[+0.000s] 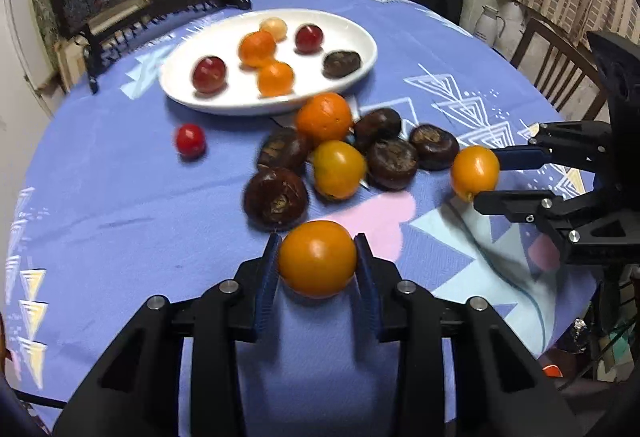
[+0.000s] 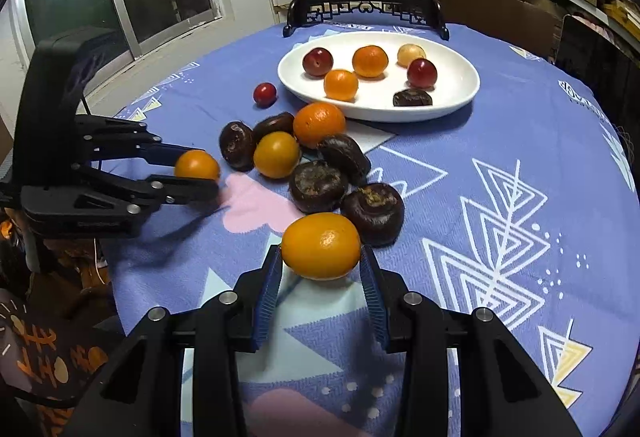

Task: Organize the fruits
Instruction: 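Grasp a yellow kumquat with the left tool while the right tool grasps another kumquat, then place both yellow kumquats on the white plate and open both tools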

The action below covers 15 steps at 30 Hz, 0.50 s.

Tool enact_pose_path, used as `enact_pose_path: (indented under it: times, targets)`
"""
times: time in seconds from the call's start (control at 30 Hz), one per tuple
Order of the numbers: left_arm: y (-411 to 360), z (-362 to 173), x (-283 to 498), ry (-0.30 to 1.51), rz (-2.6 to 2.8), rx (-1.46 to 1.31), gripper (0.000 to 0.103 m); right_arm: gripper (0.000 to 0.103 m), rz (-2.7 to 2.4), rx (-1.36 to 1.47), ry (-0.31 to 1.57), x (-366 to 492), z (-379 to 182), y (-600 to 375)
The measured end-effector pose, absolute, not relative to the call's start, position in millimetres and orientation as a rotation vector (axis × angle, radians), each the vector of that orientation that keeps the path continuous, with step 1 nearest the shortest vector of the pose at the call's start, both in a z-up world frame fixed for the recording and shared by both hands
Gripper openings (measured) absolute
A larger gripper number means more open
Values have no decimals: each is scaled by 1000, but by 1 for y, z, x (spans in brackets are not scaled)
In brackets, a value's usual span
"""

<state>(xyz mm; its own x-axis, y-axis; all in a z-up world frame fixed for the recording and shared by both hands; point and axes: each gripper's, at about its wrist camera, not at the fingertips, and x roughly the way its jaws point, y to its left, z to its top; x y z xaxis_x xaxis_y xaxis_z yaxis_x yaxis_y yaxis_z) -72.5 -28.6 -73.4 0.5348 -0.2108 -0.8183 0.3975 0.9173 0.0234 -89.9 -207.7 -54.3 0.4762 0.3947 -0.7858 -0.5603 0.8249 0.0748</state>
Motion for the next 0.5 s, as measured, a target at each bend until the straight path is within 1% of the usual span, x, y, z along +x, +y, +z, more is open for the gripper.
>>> enact_pose_path:
  times: [0.1,0.2,0.37,0.5]
  targets:
    - [-23,-56,-67,894,-335,231,35,40,594,-210,883,-87,-47,-203]
    - [-25,-30,-53,803,-292,257,35,40,593,-212,836,-80,-30,-197]
    - [-37,7,-16,648,-214,284,36,40,560,-185,710,-54,18,-190]
    - [-44,21,16,613,-174,284,36,40,554,-156,636,-30,48,-185]
